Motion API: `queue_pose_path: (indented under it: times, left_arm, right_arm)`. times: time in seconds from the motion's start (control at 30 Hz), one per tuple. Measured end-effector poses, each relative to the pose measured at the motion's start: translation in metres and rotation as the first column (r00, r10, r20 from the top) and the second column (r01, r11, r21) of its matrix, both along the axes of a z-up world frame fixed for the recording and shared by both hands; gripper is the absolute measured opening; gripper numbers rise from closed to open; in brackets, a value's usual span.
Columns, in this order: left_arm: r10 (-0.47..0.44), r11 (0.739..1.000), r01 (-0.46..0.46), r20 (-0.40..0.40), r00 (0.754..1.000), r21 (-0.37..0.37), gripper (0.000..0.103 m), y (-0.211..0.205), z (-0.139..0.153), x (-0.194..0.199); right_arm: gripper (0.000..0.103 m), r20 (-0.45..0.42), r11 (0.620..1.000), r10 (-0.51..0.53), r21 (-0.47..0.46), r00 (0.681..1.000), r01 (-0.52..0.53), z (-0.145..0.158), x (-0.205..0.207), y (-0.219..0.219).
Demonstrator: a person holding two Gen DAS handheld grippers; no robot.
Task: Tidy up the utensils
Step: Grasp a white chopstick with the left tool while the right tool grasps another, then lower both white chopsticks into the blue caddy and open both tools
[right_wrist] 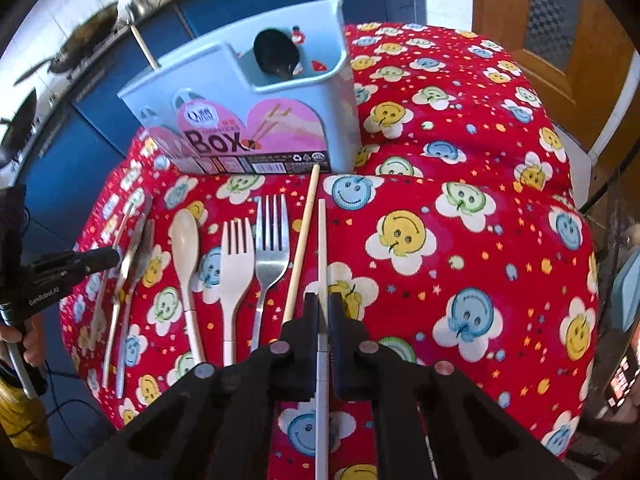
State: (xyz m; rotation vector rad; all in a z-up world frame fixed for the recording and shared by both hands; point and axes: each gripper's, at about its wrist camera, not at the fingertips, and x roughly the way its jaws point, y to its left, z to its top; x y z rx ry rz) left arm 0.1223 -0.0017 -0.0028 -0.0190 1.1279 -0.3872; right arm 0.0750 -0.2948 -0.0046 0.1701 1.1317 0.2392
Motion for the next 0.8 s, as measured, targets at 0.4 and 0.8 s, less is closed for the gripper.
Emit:
queue_pose_path:
  times: [0.4, 0.8]
  left_arm:
    - [0.034, 0.991, -0.002, 0.233, 0.972, -0.137, 0.005, 0.001, 0.042, -0.021]
    - [0.086, 0.97, 0.01, 0.379, 0.921, -0.245, 0.005, -0.015, 0.087, -0.007]
  right_arm:
    - [0.007, 0.245, 0.989, -0.068, 0.145, 0.967, 0.033, 0.035, -0.032, 0.0]
    - [0.007, 0.477, 0.987, -0.087, 0.159, 0.875, 0.012, 0.084, -0.027, 0.006]
